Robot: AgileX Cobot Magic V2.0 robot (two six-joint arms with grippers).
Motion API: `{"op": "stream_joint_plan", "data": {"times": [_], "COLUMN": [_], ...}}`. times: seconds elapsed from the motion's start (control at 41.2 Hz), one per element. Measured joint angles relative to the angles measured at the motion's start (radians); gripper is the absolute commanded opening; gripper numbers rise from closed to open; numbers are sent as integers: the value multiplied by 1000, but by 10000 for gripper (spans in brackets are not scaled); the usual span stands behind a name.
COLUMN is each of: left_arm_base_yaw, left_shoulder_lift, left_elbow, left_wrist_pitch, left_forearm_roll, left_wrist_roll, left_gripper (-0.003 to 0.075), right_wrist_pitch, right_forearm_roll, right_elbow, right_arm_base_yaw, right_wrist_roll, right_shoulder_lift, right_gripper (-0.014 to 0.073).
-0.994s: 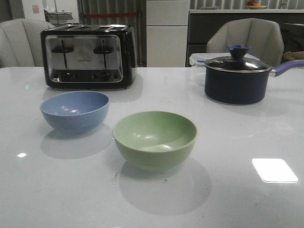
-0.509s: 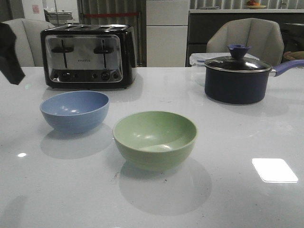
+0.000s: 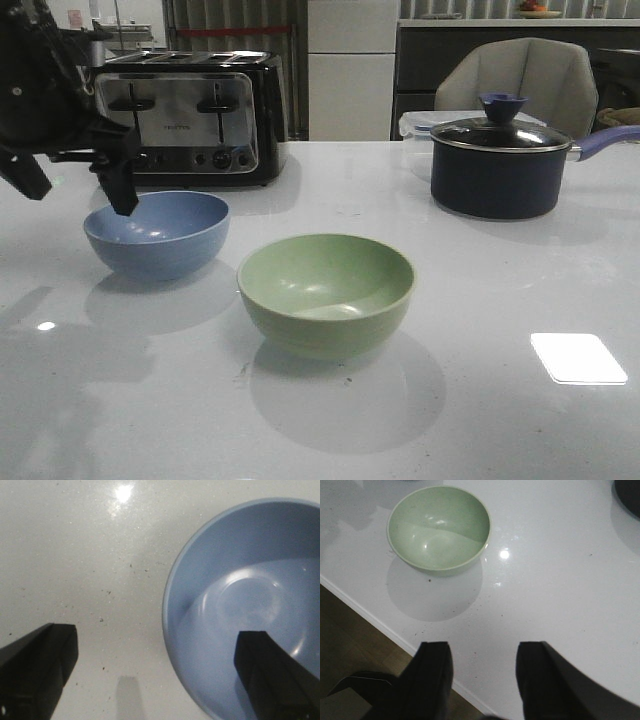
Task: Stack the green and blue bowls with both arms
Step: 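Lower the left gripper onto the rim of the light blue bowl and grasp, then lift the blue bowl with the left gripper and lower it into the green bowl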
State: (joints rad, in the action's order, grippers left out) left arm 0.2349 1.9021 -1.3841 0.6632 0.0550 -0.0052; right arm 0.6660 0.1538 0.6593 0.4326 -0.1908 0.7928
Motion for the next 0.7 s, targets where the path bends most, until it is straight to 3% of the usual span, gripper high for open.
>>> {"op": "stream_joint_plan", "data": {"times": [0.509,0.582,0.703], "left_arm_base_yaw": [0,0,0], "left_shoulder_lift": [109,109,93], "left_elbow": [-40,-43,-51], "left_wrist_pitch": [-46,-42,-24], "left_forearm_roll": [-71,-73,-82], "left_wrist_roll": [0,0,-2], "left_gripper": [148,94,93], "right_wrist_pitch": [2,2,2], "right_forearm_roll": [0,0,0], "right_elbow": [0,0,0], "right_arm_base_yaw": [0,0,0], "right_wrist_roll": [0,0,0], "right_shoulder_lift": [0,0,0], "right_gripper": [423,423,423]}}
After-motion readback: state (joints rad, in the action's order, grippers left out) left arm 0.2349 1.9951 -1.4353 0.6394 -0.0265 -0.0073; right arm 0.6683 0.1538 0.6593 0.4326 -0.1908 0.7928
